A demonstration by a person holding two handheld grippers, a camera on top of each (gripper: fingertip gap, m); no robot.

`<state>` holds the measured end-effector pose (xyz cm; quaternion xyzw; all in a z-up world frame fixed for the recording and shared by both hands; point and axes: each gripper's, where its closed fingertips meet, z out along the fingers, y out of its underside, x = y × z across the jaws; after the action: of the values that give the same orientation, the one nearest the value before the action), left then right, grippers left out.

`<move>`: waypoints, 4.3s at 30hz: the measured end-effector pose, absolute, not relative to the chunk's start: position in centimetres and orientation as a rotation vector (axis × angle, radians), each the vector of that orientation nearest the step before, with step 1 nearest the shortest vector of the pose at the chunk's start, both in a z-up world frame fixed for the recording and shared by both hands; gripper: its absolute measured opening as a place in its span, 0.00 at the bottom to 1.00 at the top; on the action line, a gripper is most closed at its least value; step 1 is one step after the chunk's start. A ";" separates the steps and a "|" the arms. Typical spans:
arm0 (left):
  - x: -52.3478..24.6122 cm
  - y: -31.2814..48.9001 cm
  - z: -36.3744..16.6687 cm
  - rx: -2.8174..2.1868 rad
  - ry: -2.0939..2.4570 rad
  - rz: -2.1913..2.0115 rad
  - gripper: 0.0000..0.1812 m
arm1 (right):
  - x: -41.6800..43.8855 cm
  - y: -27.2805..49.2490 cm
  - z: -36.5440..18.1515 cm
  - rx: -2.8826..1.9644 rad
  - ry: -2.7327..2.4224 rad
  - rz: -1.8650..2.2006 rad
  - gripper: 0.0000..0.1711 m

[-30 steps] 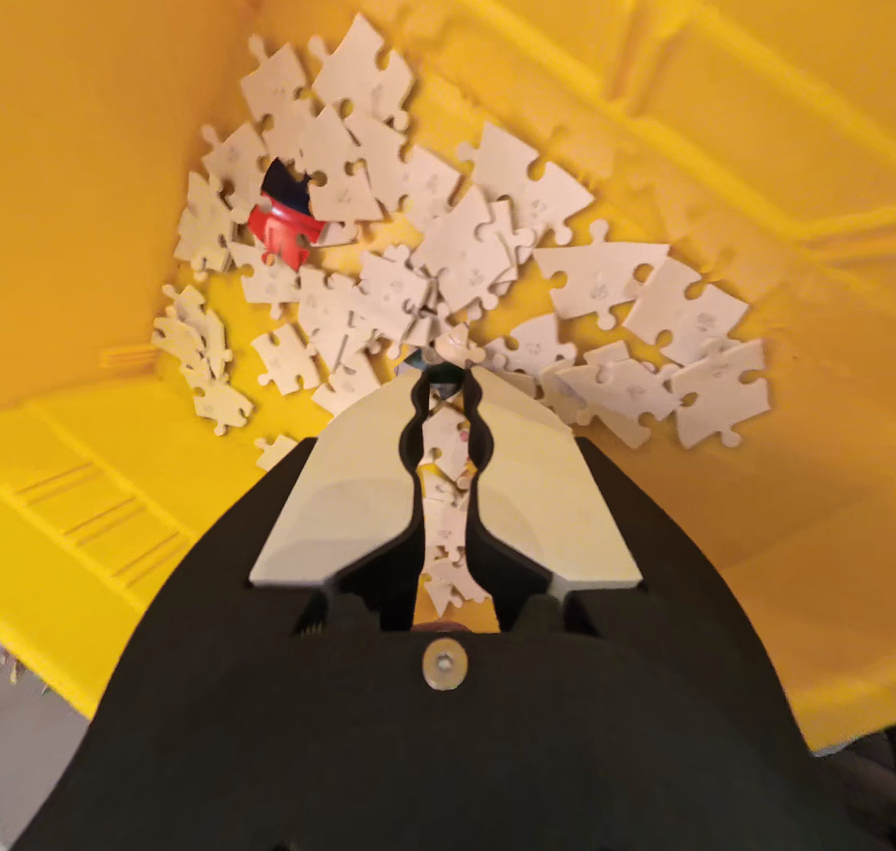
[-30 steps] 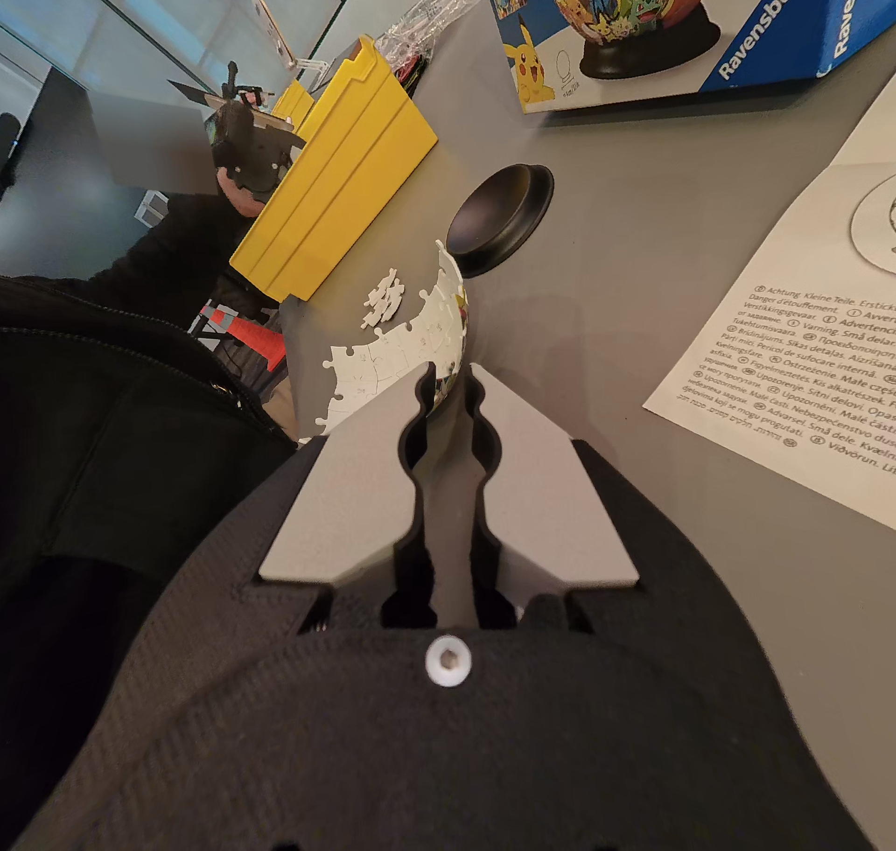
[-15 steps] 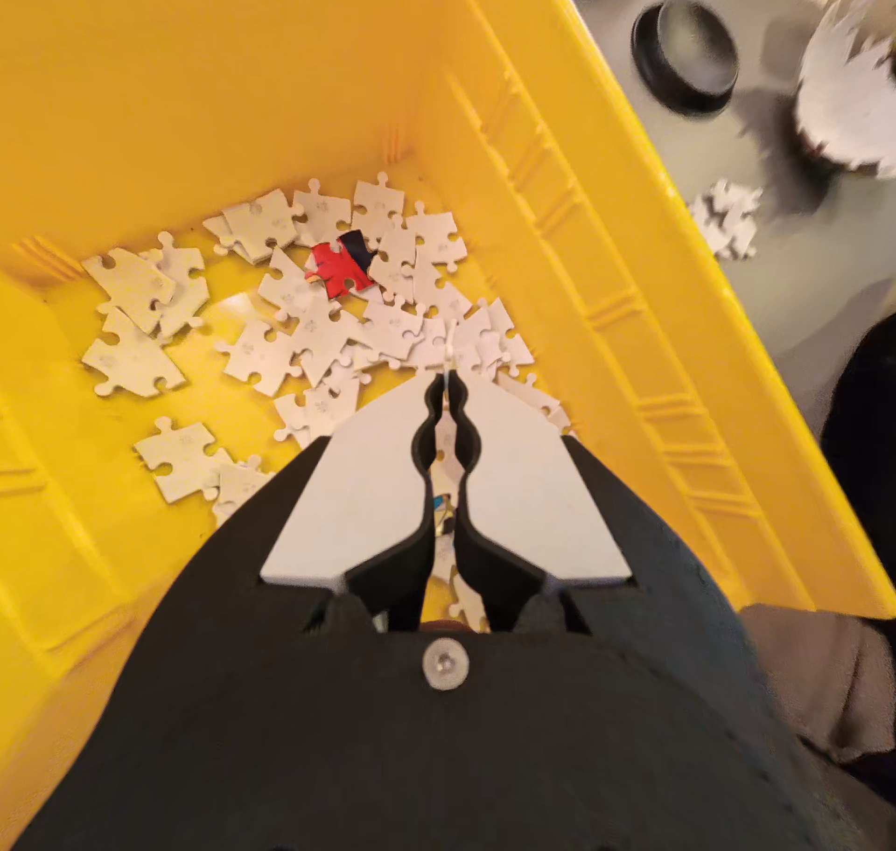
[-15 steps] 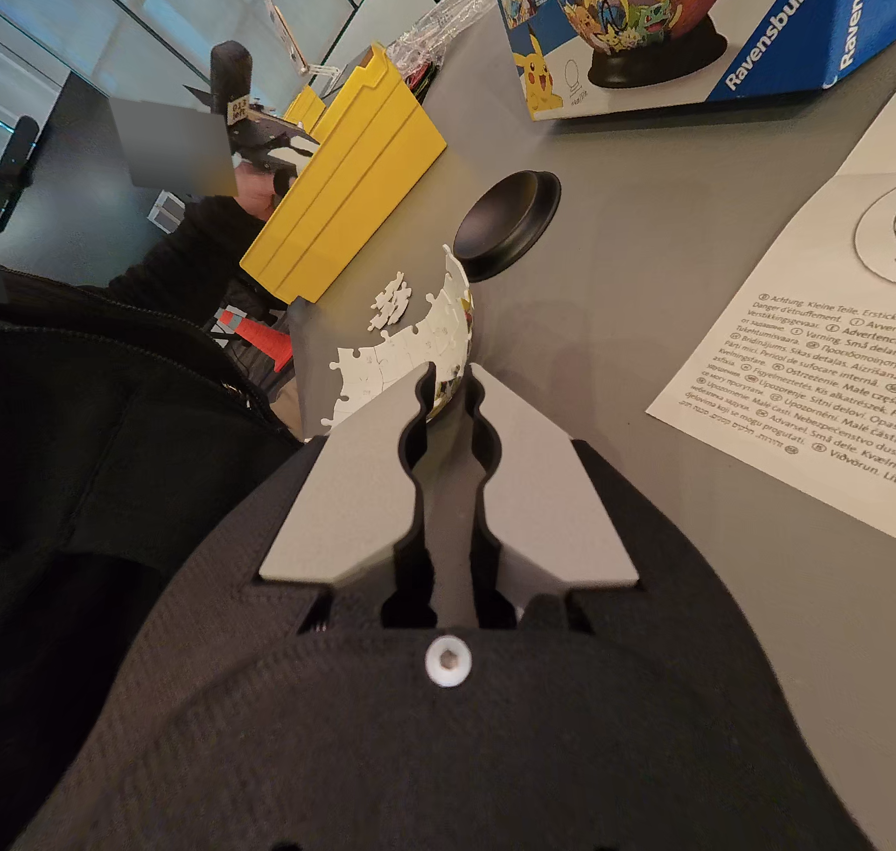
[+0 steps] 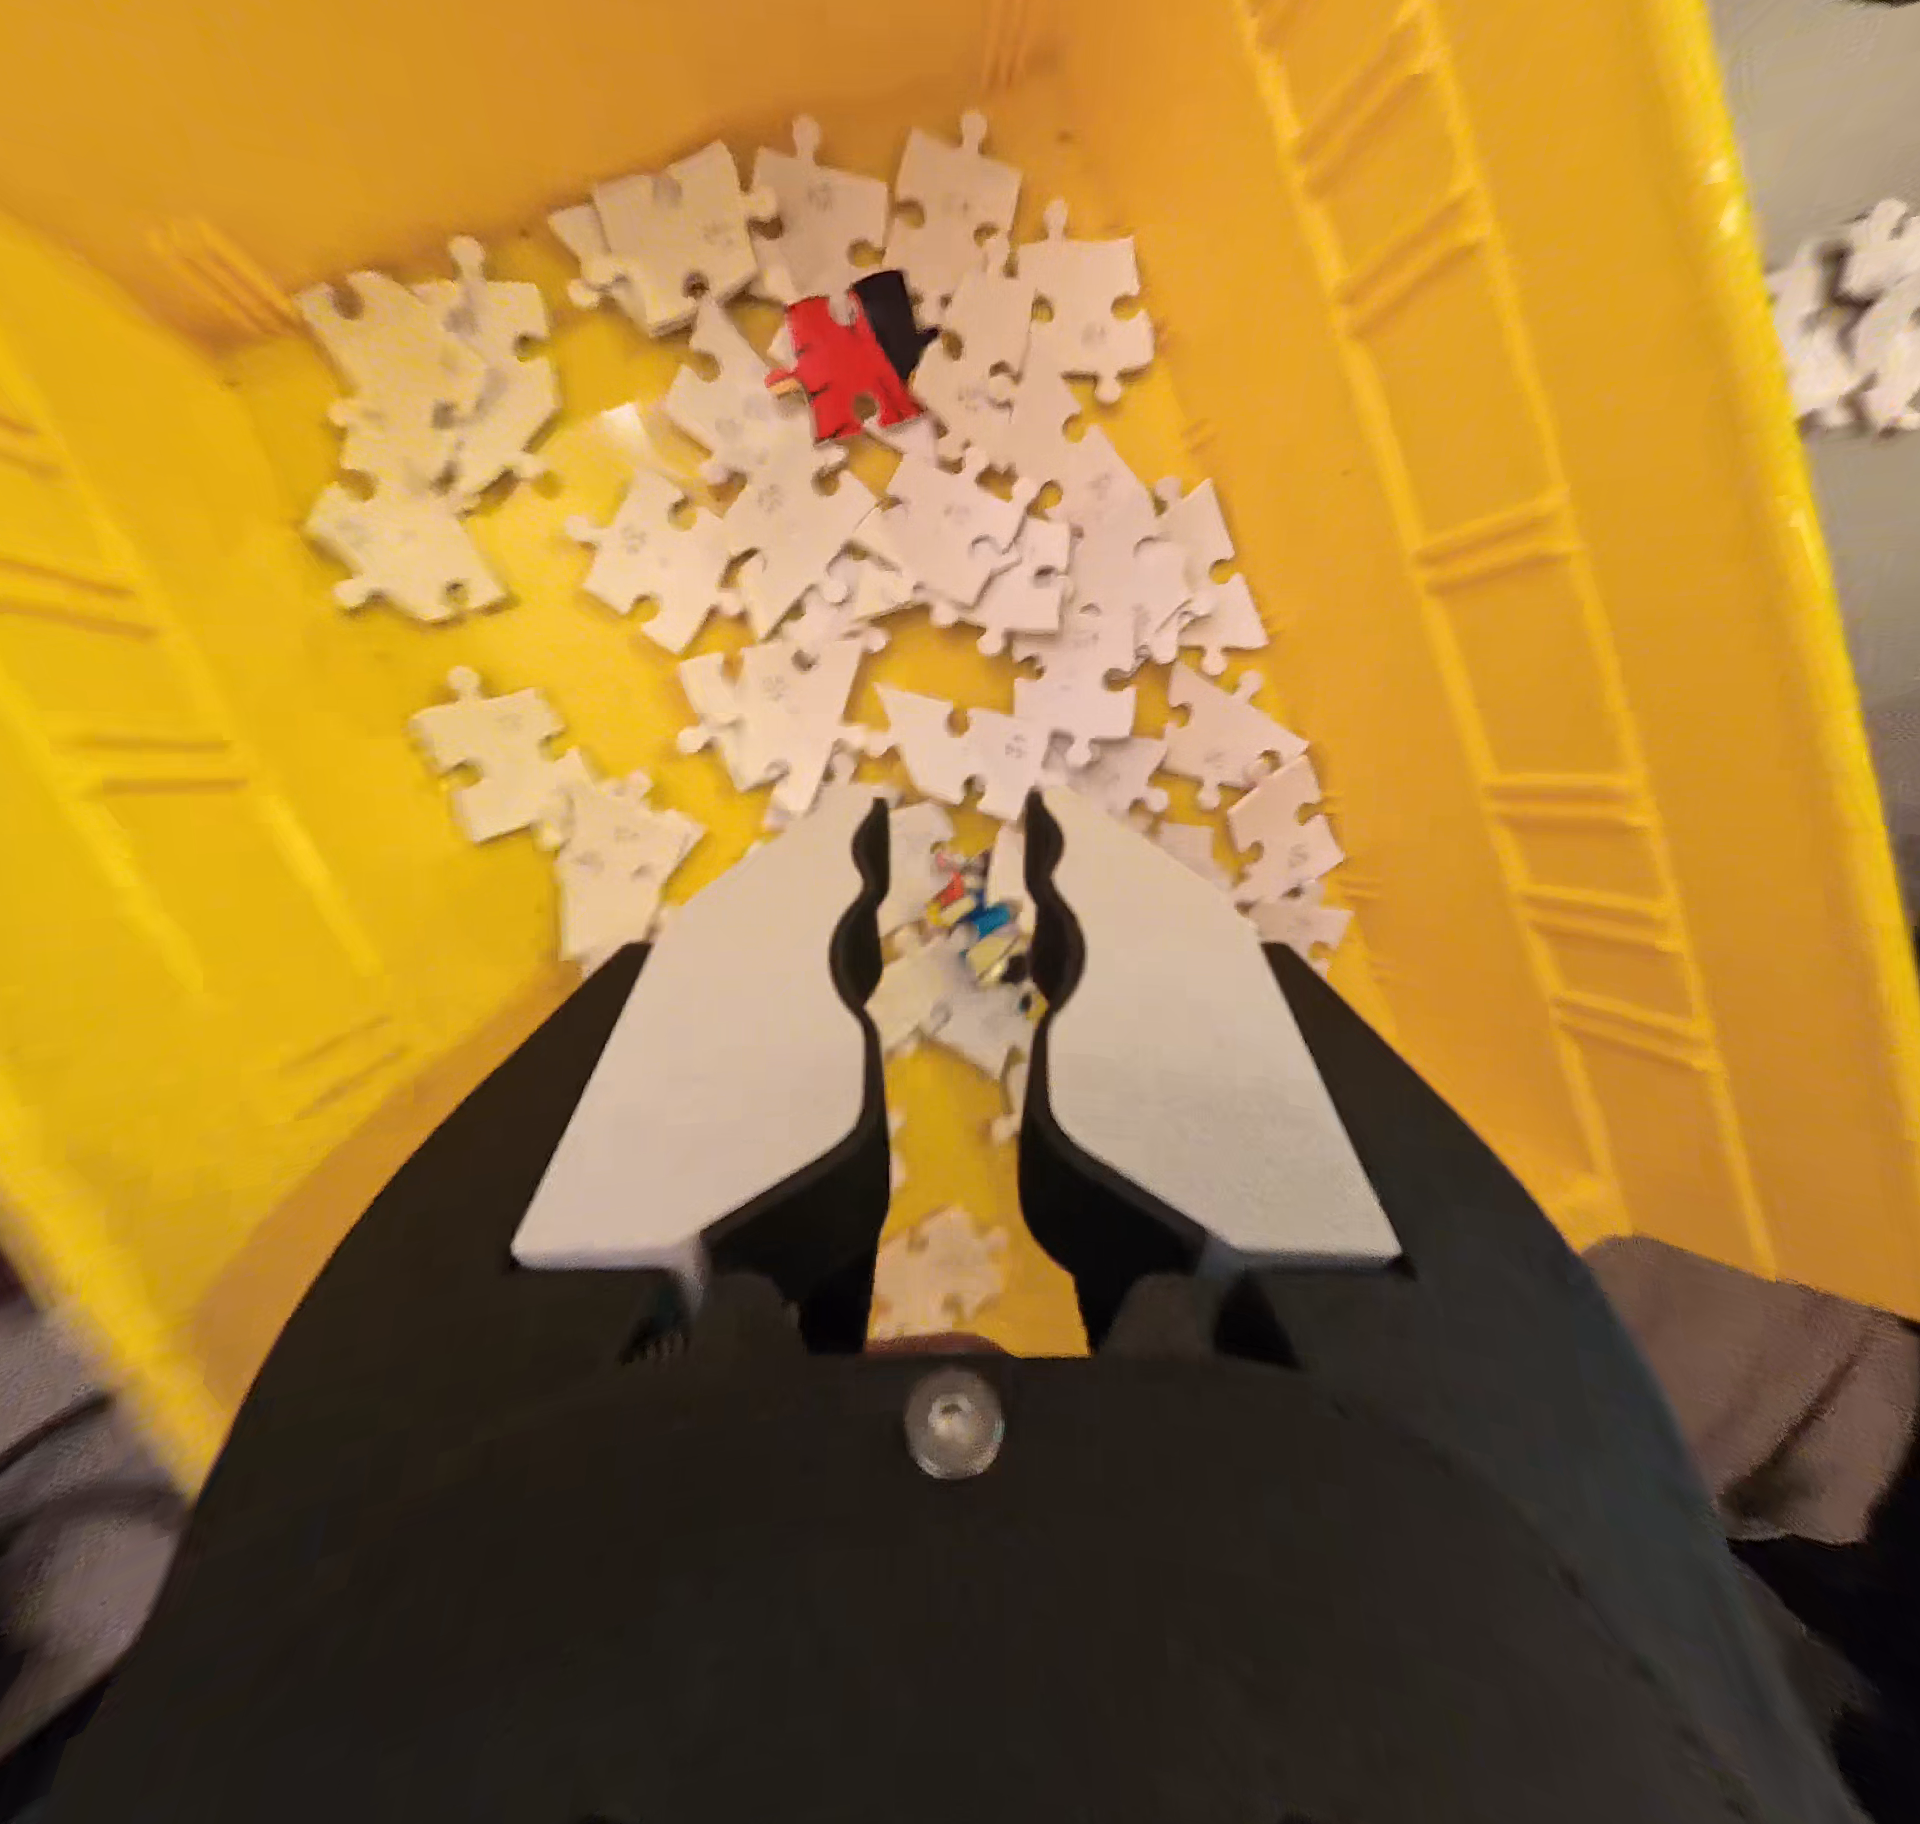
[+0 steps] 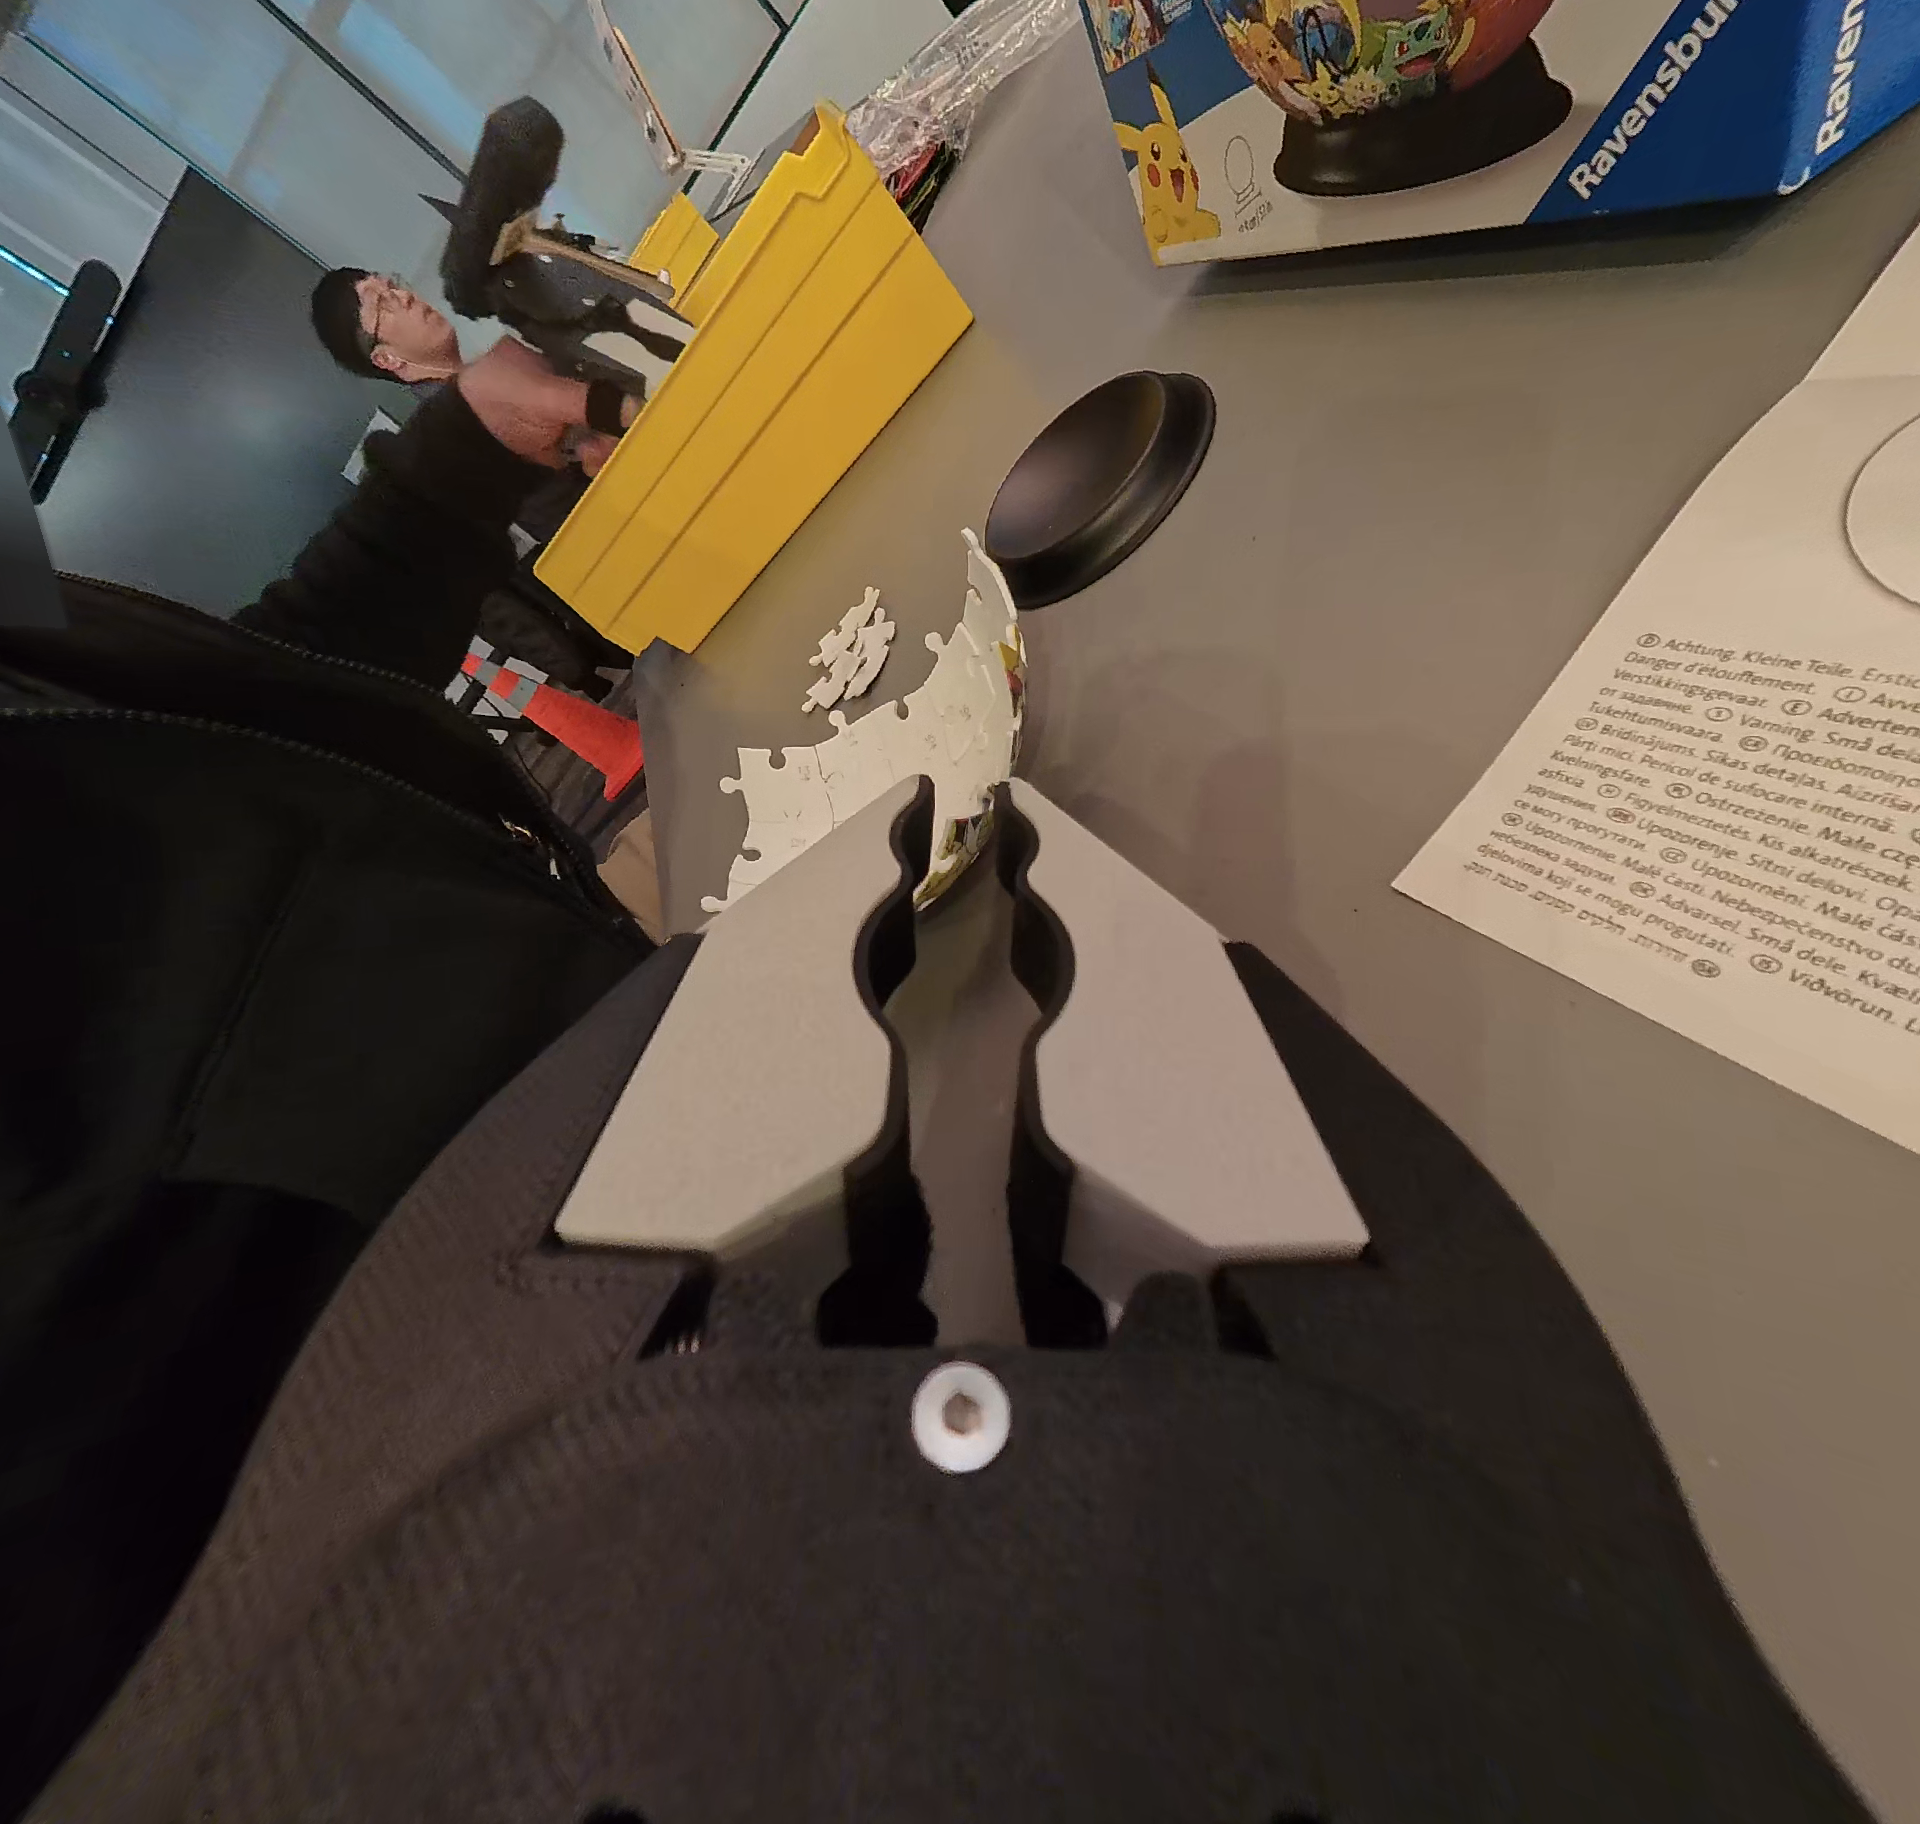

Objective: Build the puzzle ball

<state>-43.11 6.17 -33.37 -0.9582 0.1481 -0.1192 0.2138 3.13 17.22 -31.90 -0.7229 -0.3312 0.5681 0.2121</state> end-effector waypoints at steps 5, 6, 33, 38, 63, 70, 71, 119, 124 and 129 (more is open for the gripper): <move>-46.8 3.1 -31.7 -2.787 0.444 0.126 0.13 | 3.1 17.2 -31.9 -2.006 -0.925 1.578 0.06; -46.9 2.3 -32.2 -2.829 0.462 0.174 0.15 | 3.1 17.2 -31.9 -2.005 -0.928 1.579 0.06; -46.7 2.3 -37.0 -2.871 0.324 0.101 0.24 | 3.1 17.1 -31.4 -1.967 -0.940 1.617 0.06; -46.4 1.2 -37.7 -2.918 0.273 0.018 0.15 | 3.1 17.1 -31.4 -1.967 -0.938 1.617 0.06; -46.4 2.2 -37.2 -2.829 0.202 0.006 0.12 | 3.1 17.1 -31.4 -1.966 -0.942 1.623 0.06; -46.2 3.2 -36.0 -2.741 0.216 0.021 0.02 | 3.1 17.1 -31.3 -1.959 -0.940 1.632 0.06; -46.3 3.1 -36.0 -2.747 0.217 0.031 0.02 | 3.2 17.1 -31.2 -1.957 -0.940 1.633 0.06; -46.3 5.2 -37.6 -2.828 0.155 0.011 0.22 | 3.1 17.2 -31.6 -1.984 -0.940 1.611 0.06; -46.2 6.0 -36.3 -2.741 0.144 0.013 0.26 | 3.1 17.2 -31.6 -1.982 -0.942 1.616 0.06; -46.7 6.9 -37.5 -2.765 0.032 -0.072 0.43 | 3.1 17.1 -31.5 -1.973 -0.945 1.616 0.06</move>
<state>-46.66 6.92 -37.52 -0.9820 0.0114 -0.0257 0.1866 3.09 17.09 -31.49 -0.7094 -0.3398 0.5809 0.2093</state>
